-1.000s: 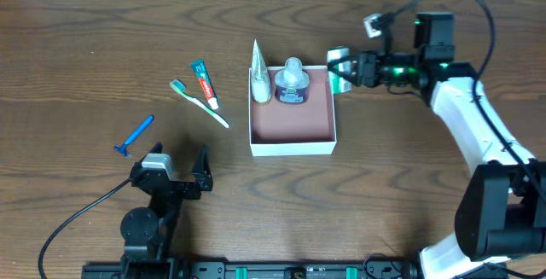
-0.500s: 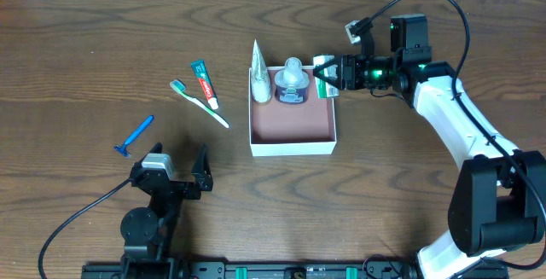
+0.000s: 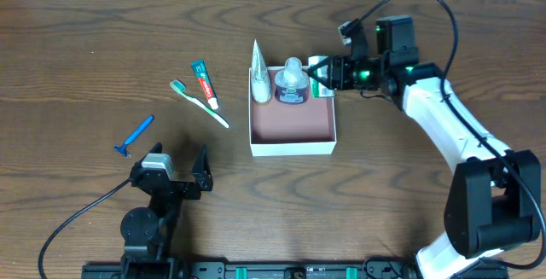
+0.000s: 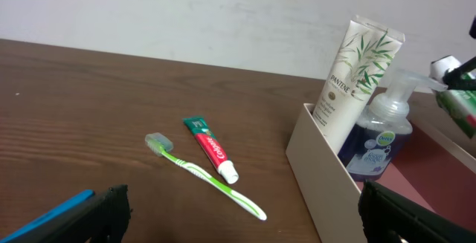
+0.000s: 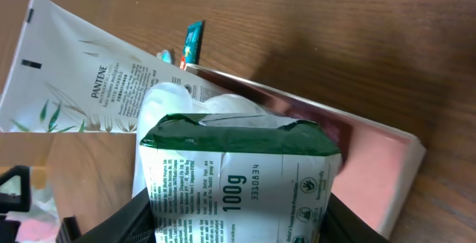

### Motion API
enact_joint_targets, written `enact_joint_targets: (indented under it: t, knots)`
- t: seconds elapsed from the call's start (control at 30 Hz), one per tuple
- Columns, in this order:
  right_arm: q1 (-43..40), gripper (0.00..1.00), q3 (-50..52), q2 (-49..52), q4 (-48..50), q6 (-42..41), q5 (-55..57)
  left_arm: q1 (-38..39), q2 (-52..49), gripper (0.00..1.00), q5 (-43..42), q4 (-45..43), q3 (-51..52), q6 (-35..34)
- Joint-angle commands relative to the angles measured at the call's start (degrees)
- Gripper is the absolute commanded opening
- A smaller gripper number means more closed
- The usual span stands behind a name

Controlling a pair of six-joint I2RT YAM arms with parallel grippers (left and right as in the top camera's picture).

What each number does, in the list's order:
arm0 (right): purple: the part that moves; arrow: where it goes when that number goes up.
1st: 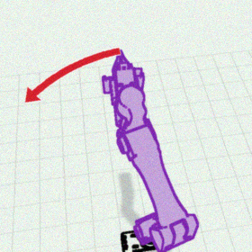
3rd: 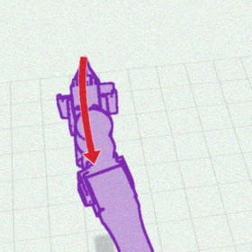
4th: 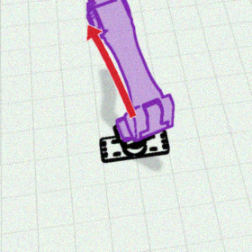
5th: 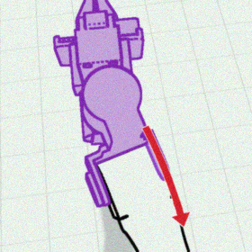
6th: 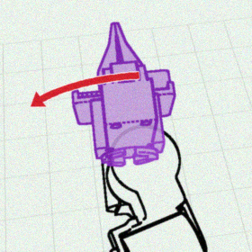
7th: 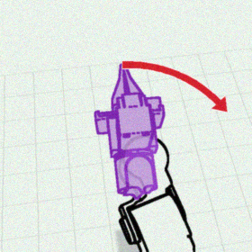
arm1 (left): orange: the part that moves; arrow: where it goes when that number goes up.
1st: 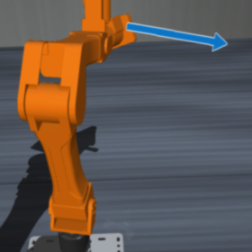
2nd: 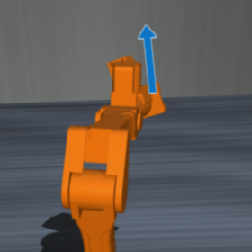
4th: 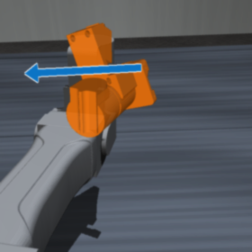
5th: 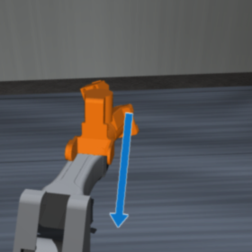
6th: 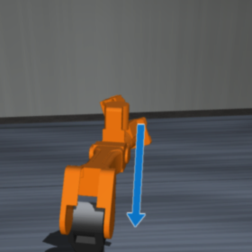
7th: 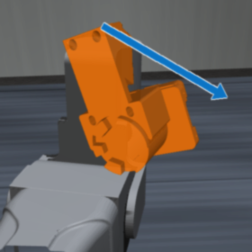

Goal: Pack container
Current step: 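Lift the Dettol bar and carry it over the box's right side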

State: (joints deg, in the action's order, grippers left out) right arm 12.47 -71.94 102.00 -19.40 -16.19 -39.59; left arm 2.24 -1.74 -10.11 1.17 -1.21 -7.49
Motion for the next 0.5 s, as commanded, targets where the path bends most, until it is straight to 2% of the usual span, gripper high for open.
enact_joint_targets:
  t: [0.0, 0.17, 0.27, 0.47]
  knots:
    - [1.0, 0.34, -0.2, 0.3, 0.3, -2.3, 3.3, -0.3, 0.0, 0.98, -0.6, 2.0, 1.0, 0.1]
    - [1.0, 0.34, -0.2, 0.3, 0.4, -3.1, 3.9, -0.3, 0.0, 0.98, -0.6, 2.0, 1.0, 0.1]
    - [1.0, 0.40, -0.2, 0.3, 0.4, -3.1, 4.3, -0.3, 0.0, 0.98, -0.6, 2.0, 1.0, 0.1]
    - [1.0, 0.63, -0.2, 0.3, 0.9, -3.1, 4.3, -0.3, 0.0, 0.98, -0.6, 2.0, 1.0, 0.1]
